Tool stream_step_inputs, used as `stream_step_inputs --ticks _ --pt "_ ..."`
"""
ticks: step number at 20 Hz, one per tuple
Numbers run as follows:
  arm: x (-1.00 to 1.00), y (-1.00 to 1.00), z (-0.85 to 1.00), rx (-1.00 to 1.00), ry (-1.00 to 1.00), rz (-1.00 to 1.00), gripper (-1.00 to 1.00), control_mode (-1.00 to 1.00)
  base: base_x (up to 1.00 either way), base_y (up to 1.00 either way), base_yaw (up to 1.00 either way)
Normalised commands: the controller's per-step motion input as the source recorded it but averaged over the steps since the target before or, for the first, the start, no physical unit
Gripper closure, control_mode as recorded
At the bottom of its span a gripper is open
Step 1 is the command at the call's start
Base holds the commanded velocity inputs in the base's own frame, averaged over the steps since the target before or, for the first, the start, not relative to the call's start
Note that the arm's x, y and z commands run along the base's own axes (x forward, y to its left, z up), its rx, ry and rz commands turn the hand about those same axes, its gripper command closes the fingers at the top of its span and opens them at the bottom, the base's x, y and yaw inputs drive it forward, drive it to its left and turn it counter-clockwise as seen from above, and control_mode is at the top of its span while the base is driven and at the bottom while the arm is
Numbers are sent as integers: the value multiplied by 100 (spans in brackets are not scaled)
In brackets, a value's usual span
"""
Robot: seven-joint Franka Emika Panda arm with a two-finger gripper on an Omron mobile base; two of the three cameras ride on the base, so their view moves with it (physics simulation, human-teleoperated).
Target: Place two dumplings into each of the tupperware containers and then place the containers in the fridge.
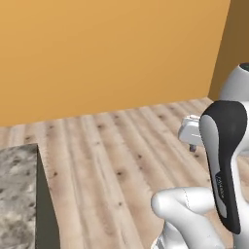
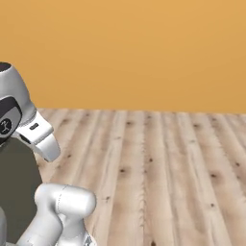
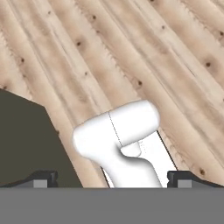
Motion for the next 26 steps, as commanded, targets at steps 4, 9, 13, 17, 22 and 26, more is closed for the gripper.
stream_step_inputs --ticks 4,9,13,17,22,26 --pt "0 0 0 0 0 0 -100 100 100 -4 4" --pt "0 0 0 0 0 0 -100 100 100 0 2" --pt "0 0 0 0 0 0 -100 100 100 0 2" --pt "0 0 0 0 0 0 -100 100 100 0 8" --pt "0 0 0 0 0 0 -100 100 100 -1 36" --pt "0 0 0 0 0 0 -100 100 100 0 48"
